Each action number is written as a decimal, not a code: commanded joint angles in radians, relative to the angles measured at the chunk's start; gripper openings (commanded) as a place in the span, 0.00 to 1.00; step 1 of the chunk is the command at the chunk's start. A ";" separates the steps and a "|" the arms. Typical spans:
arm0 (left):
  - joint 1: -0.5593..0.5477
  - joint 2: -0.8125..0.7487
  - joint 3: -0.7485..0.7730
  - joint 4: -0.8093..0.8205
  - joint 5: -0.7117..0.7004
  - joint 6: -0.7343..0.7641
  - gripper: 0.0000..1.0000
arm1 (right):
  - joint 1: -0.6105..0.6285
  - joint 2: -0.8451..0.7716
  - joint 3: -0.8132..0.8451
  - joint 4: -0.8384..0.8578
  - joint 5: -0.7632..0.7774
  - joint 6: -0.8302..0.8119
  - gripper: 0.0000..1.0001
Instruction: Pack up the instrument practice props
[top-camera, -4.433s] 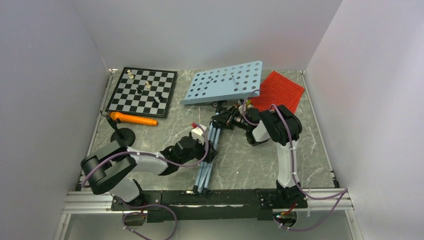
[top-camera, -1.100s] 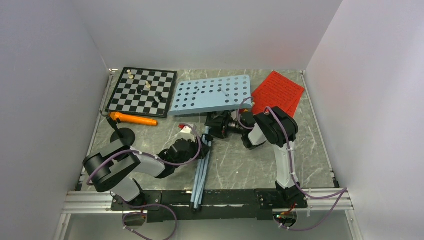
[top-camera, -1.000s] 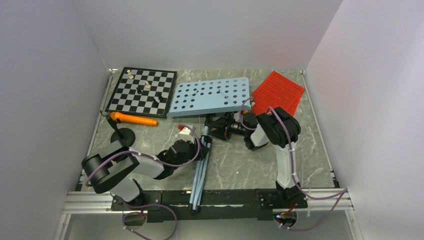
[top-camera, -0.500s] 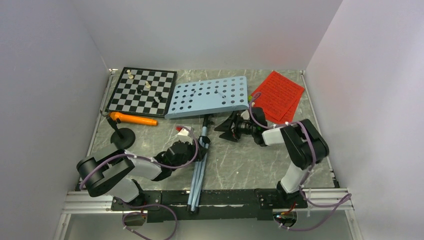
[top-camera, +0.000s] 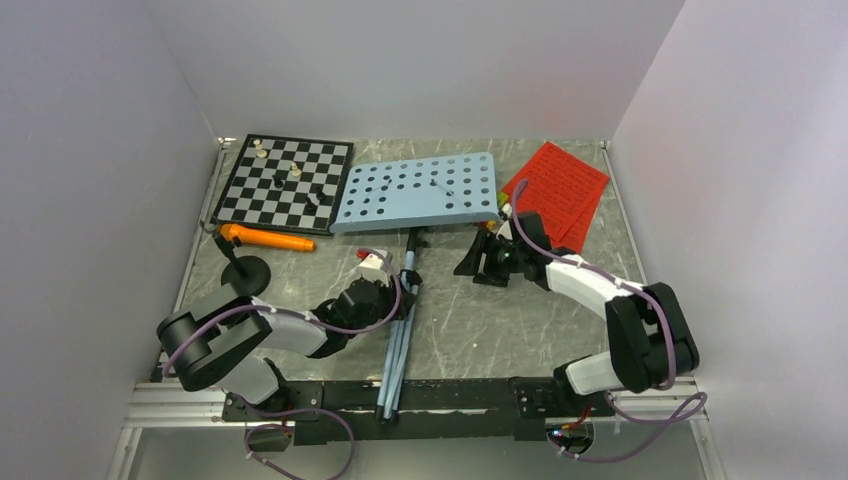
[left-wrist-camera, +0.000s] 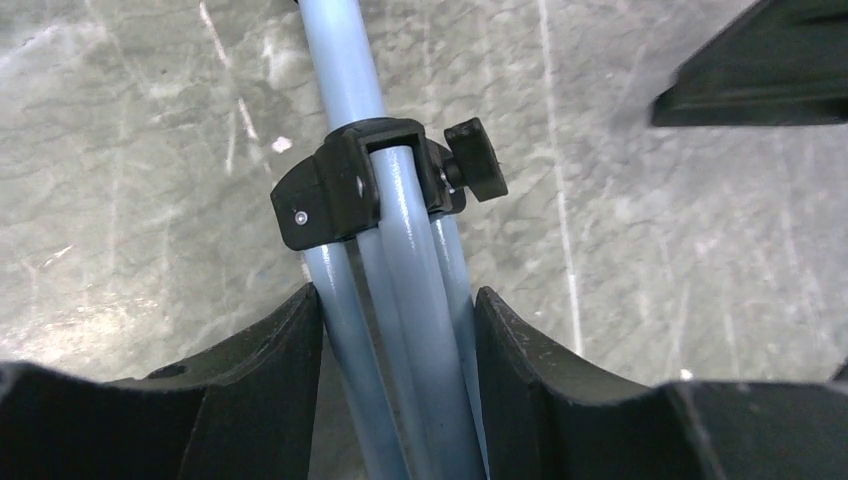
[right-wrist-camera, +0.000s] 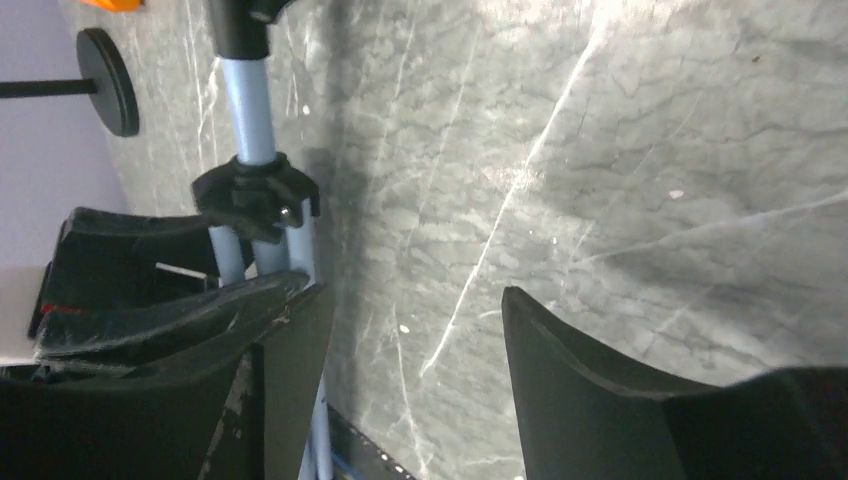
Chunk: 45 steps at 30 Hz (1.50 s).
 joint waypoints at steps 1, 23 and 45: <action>0.004 0.000 0.096 0.159 -0.041 0.135 0.00 | 0.005 -0.097 0.076 -0.073 0.098 -0.143 0.67; 0.125 0.142 0.269 0.086 0.017 0.155 0.00 | 0.009 -0.407 0.057 -0.115 0.222 -0.217 0.67; 0.122 -0.502 0.256 -0.723 -0.115 0.130 0.99 | 0.346 -0.472 0.104 -0.107 0.730 -0.323 0.74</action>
